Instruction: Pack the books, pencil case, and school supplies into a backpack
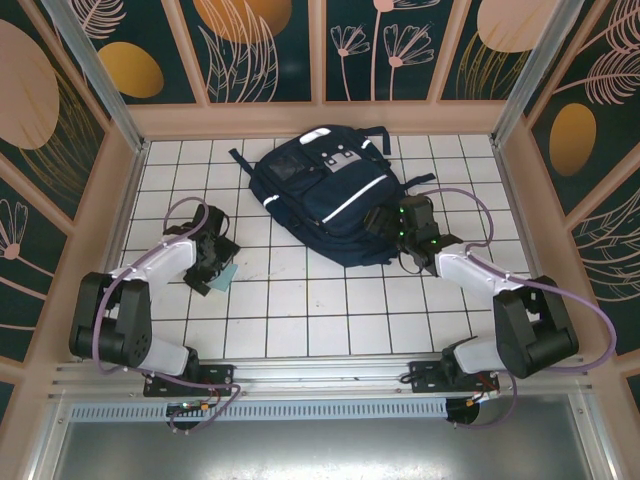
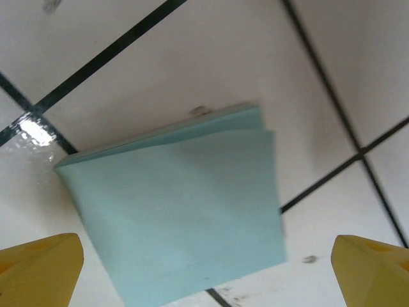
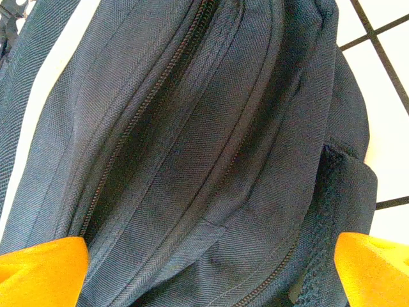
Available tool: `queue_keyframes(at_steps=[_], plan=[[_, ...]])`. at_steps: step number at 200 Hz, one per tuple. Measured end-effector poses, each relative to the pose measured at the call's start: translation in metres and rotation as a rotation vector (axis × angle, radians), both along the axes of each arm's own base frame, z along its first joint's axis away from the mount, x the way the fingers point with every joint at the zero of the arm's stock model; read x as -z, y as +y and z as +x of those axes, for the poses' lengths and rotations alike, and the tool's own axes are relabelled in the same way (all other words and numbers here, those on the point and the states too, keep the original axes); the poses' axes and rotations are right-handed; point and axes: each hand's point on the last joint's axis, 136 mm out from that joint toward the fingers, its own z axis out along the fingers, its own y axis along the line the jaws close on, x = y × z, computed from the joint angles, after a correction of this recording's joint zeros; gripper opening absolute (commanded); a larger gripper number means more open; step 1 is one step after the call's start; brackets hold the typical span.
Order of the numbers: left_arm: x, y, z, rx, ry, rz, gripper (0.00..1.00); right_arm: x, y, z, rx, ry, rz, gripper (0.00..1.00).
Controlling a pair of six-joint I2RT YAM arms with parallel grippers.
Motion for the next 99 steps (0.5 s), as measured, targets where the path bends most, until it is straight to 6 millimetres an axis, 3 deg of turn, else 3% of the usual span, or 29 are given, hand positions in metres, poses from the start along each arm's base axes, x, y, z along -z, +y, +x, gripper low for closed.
queue_keyframes(at_steps=[62, 99], plan=[[0.017, -0.003, 0.001, -0.020, 0.050, -0.010, 0.97, -0.003, 0.002, 0.001, -0.002, -0.003, -0.001, 0.99], [0.021, 0.000, -0.004, -0.038, 0.083, 0.007, 0.77, -0.009, 0.003, -0.001, -0.007, -0.015, 0.003, 0.97]])
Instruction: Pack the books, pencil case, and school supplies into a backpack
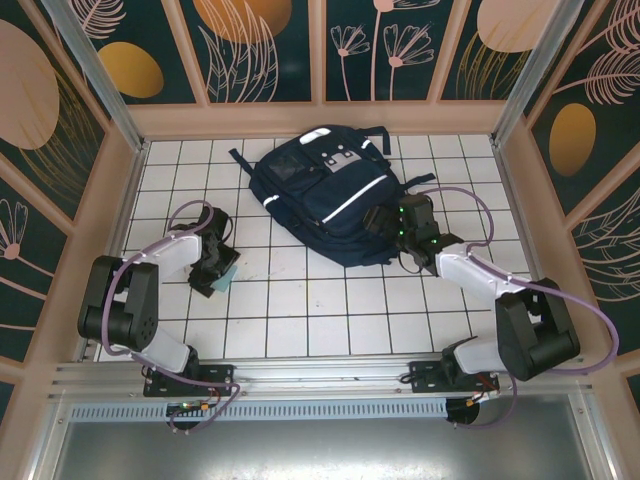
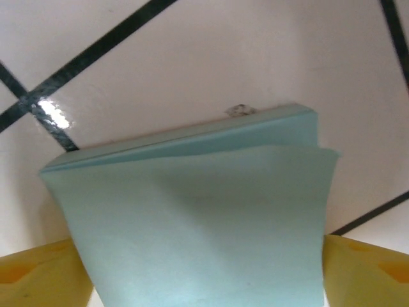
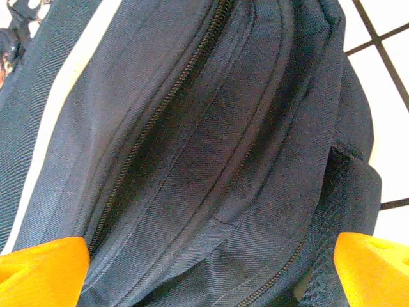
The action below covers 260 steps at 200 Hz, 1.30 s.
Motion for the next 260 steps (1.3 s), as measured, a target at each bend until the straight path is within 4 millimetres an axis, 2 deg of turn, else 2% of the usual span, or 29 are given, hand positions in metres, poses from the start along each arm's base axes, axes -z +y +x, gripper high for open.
queue_keyframes(at_steps=[46, 77, 90, 131, 144, 161, 186, 220, 240, 260], plan=[[-0.001, 0.001, -0.002, -0.011, 0.004, 0.002, 0.69, -0.021, 0.021, -0.002, -0.065, -0.068, 0.047, 0.94], [-0.003, 0.000, -0.001, -0.026, -0.006, -0.007, 0.69, -0.031, 0.053, -0.012, -0.173, -0.112, 0.070, 0.94], [-0.006, -0.005, 0.008, -0.038, -0.037, -0.038, 0.70, -0.036, 0.070, -0.017, -0.230, -0.127, 0.085, 0.94], [-0.044, -0.043, 0.070, -0.055, -0.270, -0.195, 0.73, -0.051, 0.132, -0.033, -0.424, -0.175, 0.175, 0.93], [-0.056, -0.058, 0.084, -0.050, -0.328, -0.242, 0.73, -0.053, 0.151, -0.037, -0.476, -0.181, 0.200, 0.93], [-0.071, -0.081, 0.099, -0.040, -0.397, -0.314, 0.73, -0.054, 0.173, -0.041, -0.533, -0.184, 0.223, 0.88], [-0.078, -0.113, 0.111, -0.021, -0.433, -0.406, 0.74, -0.053, 0.196, -0.047, -0.598, -0.188, 0.256, 0.86], [-0.083, -0.158, 0.120, 0.029, -0.417, -0.524, 0.74, -0.049, 0.214, -0.044, -0.631, -0.202, 0.283, 0.75], [-0.091, -0.175, 0.118, 0.052, -0.417, -0.575, 0.75, -0.046, 0.220, -0.037, -0.630, -0.210, 0.286, 0.65], [-0.097, -0.186, 0.116, 0.066, -0.420, -0.612, 0.75, -0.044, 0.223, -0.031, -0.622, -0.222, 0.281, 0.62]])
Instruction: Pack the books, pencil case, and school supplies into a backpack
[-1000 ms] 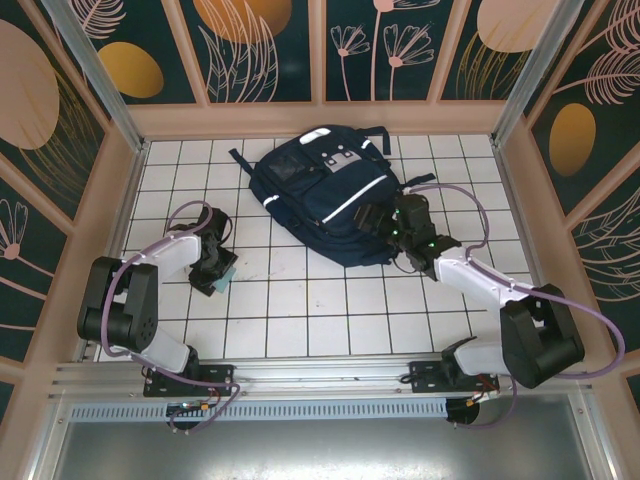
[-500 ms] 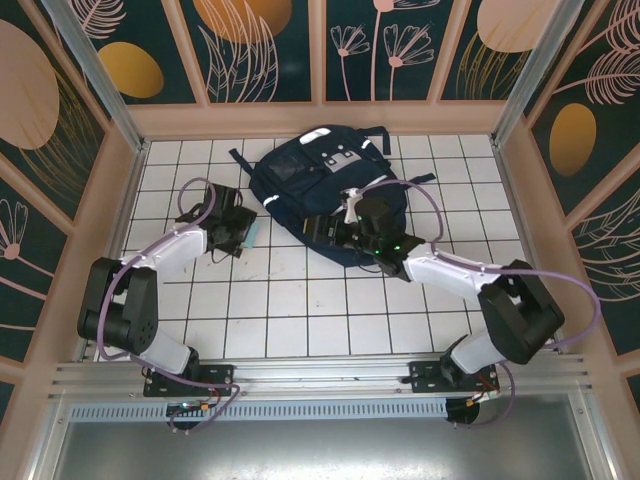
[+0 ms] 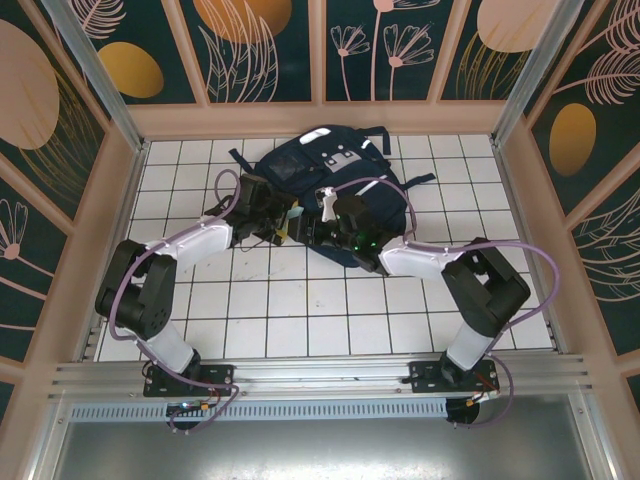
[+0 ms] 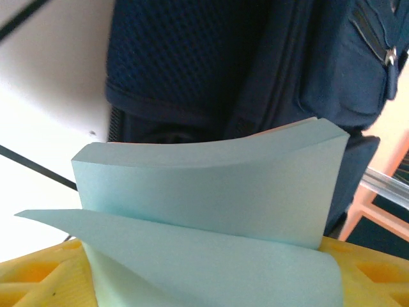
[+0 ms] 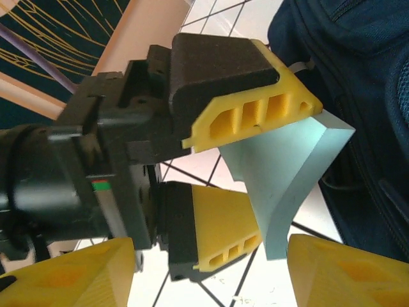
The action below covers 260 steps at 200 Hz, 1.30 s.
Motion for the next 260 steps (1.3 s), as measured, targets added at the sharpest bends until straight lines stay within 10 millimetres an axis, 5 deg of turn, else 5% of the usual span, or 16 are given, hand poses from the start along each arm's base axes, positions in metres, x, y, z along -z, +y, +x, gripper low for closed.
queue_keyframes(at_steps=[75, 118, 137, 175, 203, 260], plan=[[-0.037, -0.019, -0.009, 0.041, -0.060, -0.079, 0.76, 0.012, -0.010, 0.029, 0.099, -0.011, -0.027, 0.57], [-0.040, -0.030, -0.015, 0.069, -0.062, -0.118, 0.78, 0.009, 0.000, 0.040, 0.096, -0.027, 0.002, 0.20], [-0.041, -0.031, -0.014, 0.069, -0.068, -0.120, 0.98, 0.006, 0.001, 0.041, 0.093, -0.031, 0.014, 0.00], [-0.042, -0.030, -0.012, 0.069, -0.088, -0.106, 0.99, 0.009, -0.009, 0.041, 0.105, -0.010, 0.021, 0.00], [-0.045, -0.029, -0.002, 0.103, -0.153, -0.035, 0.99, 0.008, -0.039, 0.036, 0.145, 0.007, 0.010, 0.00], [-0.075, -0.041, 0.025, 0.281, -0.462, 0.237, 0.99, -0.033, -0.149, 0.042, 0.399, -0.018, -0.005, 0.00]])
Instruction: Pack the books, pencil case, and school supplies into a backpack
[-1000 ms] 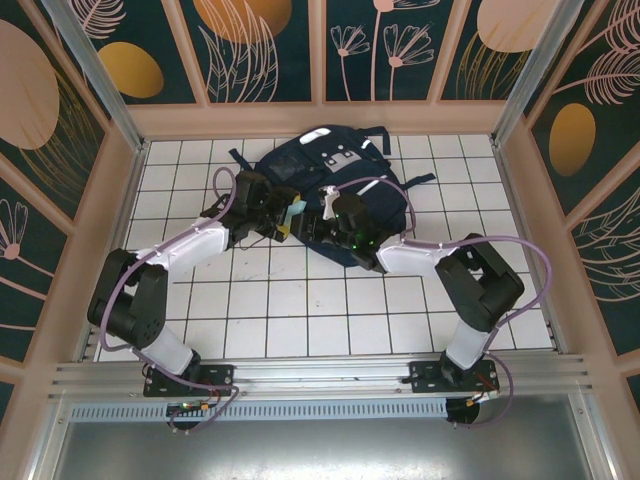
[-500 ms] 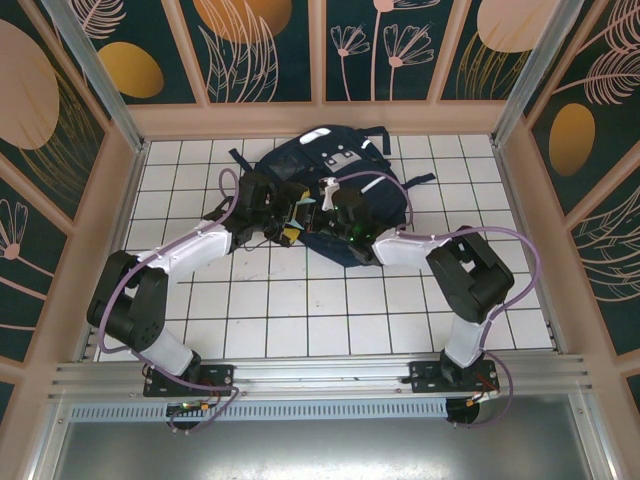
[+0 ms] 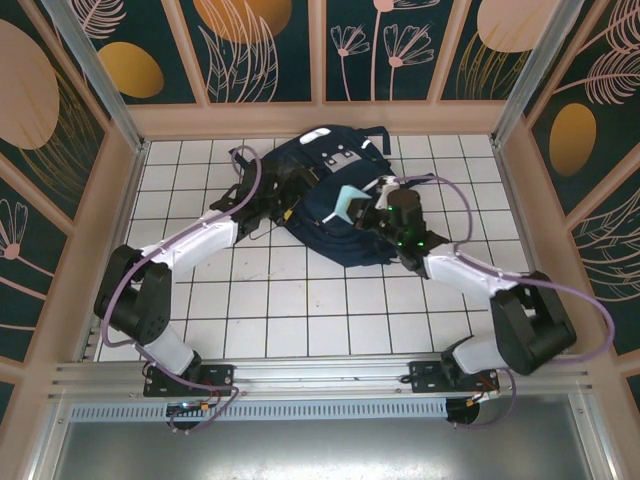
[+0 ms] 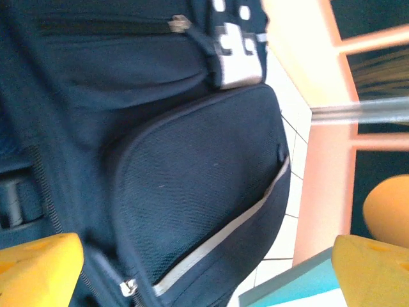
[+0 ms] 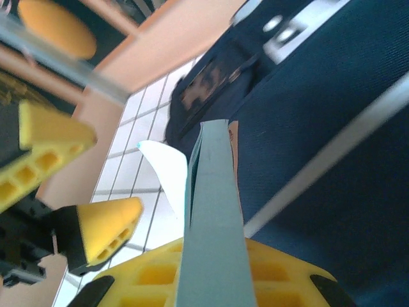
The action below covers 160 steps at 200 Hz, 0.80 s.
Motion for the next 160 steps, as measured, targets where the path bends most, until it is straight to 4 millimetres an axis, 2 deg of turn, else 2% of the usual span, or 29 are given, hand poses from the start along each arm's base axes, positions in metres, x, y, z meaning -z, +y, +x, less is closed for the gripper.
queue_keyframes(at_steps=[39, 76, 117, 144, 160], plan=[[-0.019, -0.057, 0.008, 0.223, -0.187, 0.194, 0.97, -0.002, -0.086, 0.005, 0.240, 0.026, -0.055, 0.00], [-0.014, -0.107, 0.005, 0.408, -0.323, 0.429, 0.95, -0.004, -0.144, 0.002, 0.394, 0.053, -0.074, 0.00], [0.009, -0.145, -0.004, 0.552, -0.452, 0.769, 0.99, 0.004, -0.180, -0.009, 0.482, 0.088, -0.090, 0.00], [0.034, -0.160, -0.015, 0.626, -0.492, 0.969, 0.99, 0.016, -0.188, -0.018, 0.496, 0.119, -0.090, 0.00], [0.051, -0.159, -0.017, 0.654, -0.486, 1.048, 0.99, 0.023, -0.187, -0.022, 0.487, 0.136, -0.081, 0.00]])
